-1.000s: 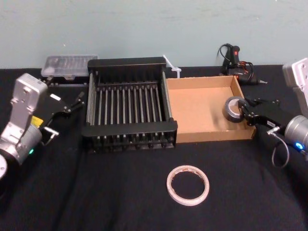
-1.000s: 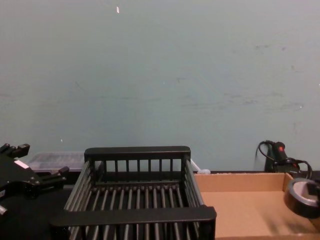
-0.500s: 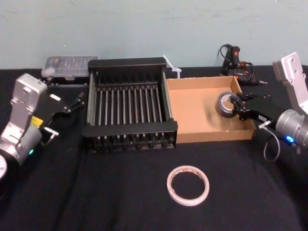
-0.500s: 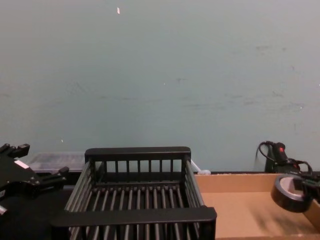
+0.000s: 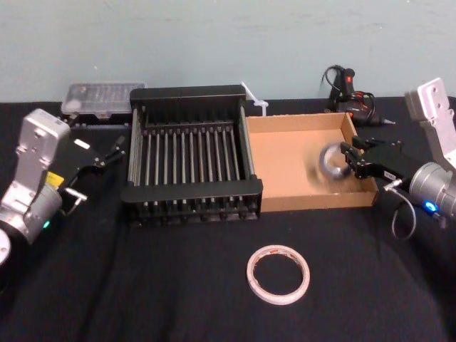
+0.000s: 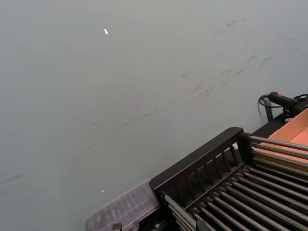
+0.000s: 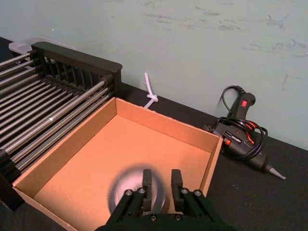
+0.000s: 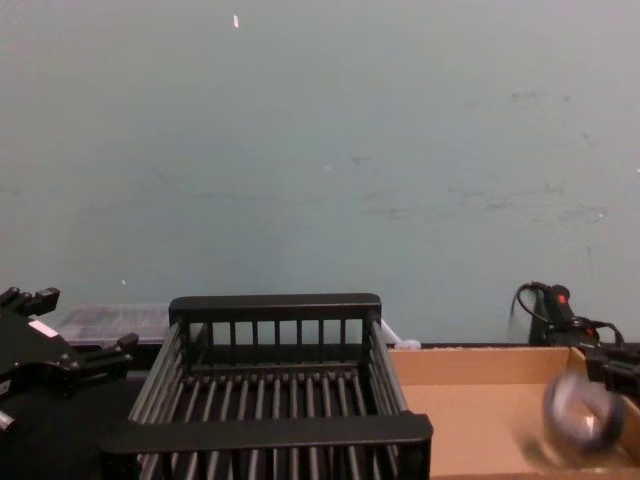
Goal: Pick up the white tape and place it into the black box , Pick up the silver tape and place it into the brown box.
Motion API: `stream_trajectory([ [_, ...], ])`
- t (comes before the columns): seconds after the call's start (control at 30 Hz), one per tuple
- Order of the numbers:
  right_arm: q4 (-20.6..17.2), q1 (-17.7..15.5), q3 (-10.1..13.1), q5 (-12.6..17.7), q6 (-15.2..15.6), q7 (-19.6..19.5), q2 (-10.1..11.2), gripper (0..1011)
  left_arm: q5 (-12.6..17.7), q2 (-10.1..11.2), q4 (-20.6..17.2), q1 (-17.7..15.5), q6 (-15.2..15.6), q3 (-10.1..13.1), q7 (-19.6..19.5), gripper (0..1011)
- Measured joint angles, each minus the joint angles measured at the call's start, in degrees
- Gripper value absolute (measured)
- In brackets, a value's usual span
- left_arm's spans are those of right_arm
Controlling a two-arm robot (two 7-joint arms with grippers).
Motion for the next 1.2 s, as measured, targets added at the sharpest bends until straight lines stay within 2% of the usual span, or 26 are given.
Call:
stream_trajectory([
  [0.33,-0.08,-0.07,0.05,0.07,0.05,-0.04,0.05,509,0.0,0.0,0.0,0.0,0.0,0.0,0.0,1001],
  [0.43,-0.09,-0.09,0.06,0.09,0.06,-0.04,0.06,639,0.0,0.0,0.0,0.0,0.0,0.0,0.0,1001],
  [0.47,-0.1,-0.1,0.06,0.09,0.05,-0.04,0.06,654,0.0,0.0,0.0,0.0,0.0,0.0,0.0,1001],
  [0.5,-0.1,-0.1,0.06,0.09,0.05,-0.04,0.07,720,0.0,0.0,0.0,-0.01,0.0,0.0,0.0,1001],
  [0.63,-0.13,-0.12,0.06,0.11,0.06,-0.04,0.09,791,0.0,0.0,0.0,0.0,0.0,0.0,0.0,1001],
  [0.83,-0.14,-0.14,0.06,0.11,0.05,-0.04,0.1,980,0.0,0.0,0.0,-0.01,0.0,0.0,0.0,1001],
  [1.03,-0.73,-0.48,0.19,0.08,-0.4,0.36,0.26,1002,0.0,0.0,0.0,-0.01,0.0,0.0,0.0,1001],
  [1.2,-2.94,-1.54,0.7,0.59,-0.26,1.1,0.95,1002,0.0,0.0,0.0,0.0,0.0,0.0,0.0,1001],
])
